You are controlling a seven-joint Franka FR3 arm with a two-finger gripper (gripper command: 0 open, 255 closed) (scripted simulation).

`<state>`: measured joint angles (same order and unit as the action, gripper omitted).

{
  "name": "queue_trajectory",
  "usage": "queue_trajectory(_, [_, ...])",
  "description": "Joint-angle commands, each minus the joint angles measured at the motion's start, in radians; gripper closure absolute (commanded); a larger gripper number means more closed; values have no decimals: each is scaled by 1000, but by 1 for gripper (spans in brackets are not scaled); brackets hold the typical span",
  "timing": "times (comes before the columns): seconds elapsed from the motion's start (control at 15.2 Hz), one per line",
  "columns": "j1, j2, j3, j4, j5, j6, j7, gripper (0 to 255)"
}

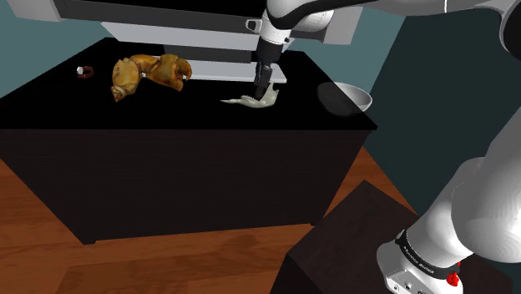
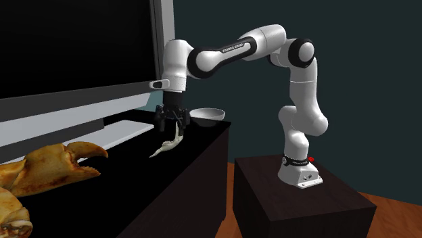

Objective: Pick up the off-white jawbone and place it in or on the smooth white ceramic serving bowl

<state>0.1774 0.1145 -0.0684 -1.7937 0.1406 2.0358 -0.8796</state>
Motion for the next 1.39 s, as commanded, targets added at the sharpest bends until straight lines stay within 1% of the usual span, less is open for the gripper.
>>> queue_trajectory(0.0, [2, 15, 3, 1, 5, 16, -11, 0])
queue_trajectory(0.33, [5, 43, 7, -37, 11, 81, -15, 0])
queue_trajectory(0.86, [5, 43, 7, -37, 11, 81, -15, 0])
queue_trajectory(0.92, [5, 43, 7, -37, 11, 81, -15, 255])
queue_trajectory(1.32, [5, 43, 7, -37, 11, 81, -15, 255])
